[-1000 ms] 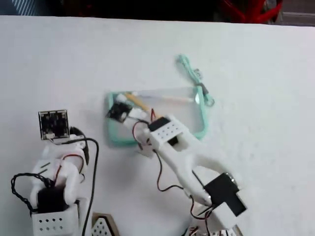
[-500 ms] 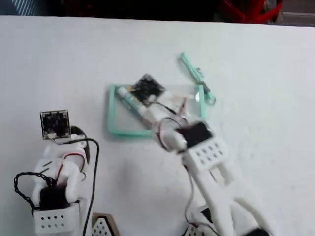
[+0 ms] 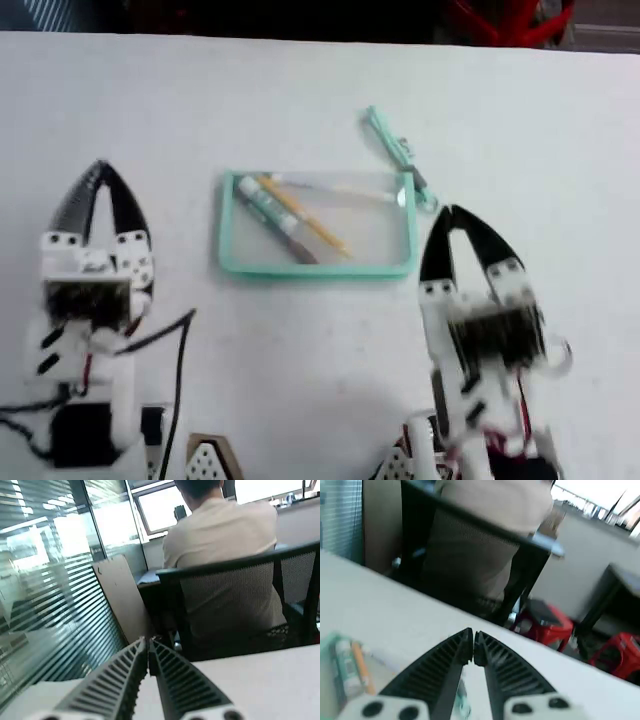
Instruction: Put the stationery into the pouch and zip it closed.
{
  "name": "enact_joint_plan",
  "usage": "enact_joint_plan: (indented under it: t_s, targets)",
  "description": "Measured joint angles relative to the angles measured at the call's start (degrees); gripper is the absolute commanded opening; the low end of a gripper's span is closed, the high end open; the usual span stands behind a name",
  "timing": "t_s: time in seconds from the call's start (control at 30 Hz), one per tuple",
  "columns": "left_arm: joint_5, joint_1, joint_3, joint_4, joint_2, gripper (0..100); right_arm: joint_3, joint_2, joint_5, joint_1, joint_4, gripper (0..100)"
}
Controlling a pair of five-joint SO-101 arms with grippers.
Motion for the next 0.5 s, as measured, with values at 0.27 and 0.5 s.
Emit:
enact_joint_plan:
  t_s: [0.27,0.5]
  targets:
    - [3.8,0.5,-21.5,31.3,-8.4,2,-6.9,-6.2,0.0,0.2,14.4,1.9]
    - [4.8,0.5,-11.8,33.5,-11.3,2,-8.5,-6.3,0.0,0.0,20.7,2.1]
